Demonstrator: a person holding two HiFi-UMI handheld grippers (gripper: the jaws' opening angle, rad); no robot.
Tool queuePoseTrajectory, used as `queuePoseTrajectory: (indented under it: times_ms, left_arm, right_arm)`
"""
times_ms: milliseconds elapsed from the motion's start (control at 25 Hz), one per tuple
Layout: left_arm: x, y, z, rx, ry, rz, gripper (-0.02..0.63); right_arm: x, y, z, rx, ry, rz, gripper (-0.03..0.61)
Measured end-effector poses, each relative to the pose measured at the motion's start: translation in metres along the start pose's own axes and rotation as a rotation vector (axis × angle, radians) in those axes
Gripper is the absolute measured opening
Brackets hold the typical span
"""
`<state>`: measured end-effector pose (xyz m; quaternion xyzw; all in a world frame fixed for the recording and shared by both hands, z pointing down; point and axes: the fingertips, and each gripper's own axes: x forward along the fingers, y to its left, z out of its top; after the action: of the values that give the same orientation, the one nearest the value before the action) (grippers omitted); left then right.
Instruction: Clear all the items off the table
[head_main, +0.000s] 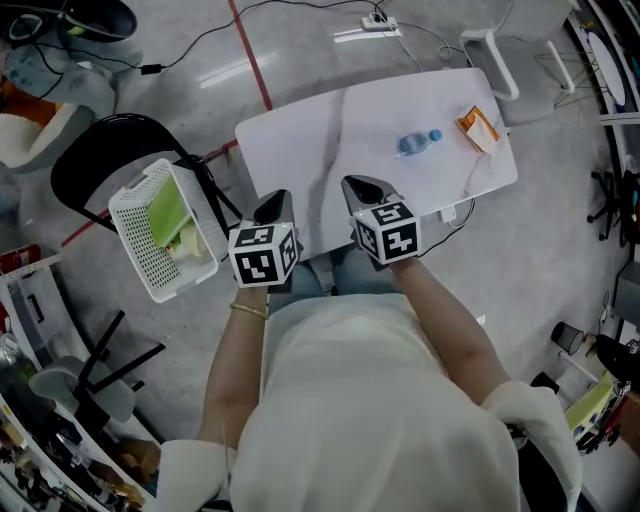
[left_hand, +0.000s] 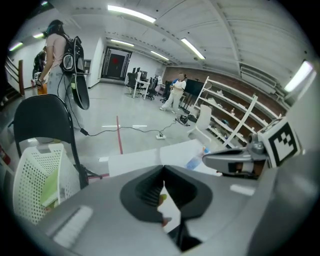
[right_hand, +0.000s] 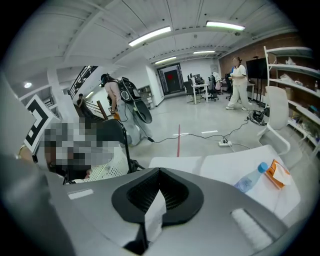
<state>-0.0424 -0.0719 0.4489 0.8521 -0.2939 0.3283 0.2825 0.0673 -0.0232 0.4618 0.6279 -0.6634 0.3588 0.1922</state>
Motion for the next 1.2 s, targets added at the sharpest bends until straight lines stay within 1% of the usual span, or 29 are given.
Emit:
queuePoseTrajectory:
  times_ms: [320,520,760,1000,1200]
  left_arm:
    - [0.040,-0.052,0.002,0.038,0.031,-0.020,0.009]
    - [0.068,-0.082,-0.005,0.054,0.054,-0.033,0.009]
    - [0.100,-0.119,-0.016,0.056,0.080,-0.038,0.009]
    - [0.131,-0.142,-0.024,0.070,0.108,-0.031,0.009]
    - [0.157,-0.153,-0.034,0.070,0.130,-0.034,0.009]
  right_arm:
    - [-0.018,-0.068,-0.016,0.043,-0.002,-0.056,-0.002]
    - [-0.026,-0.109,-0.033,0.062,0.014,-0.094,0.000]
    - [-0.033,-0.157,-0.056,0.100,0.034,-0.113,0.000]
    - [-0.028,-0.197,-0.077,0.128,0.062,-0.132,0.035]
    - [-0.014,-0.230,-0.096,0.147,0.102,-0.144,0.095]
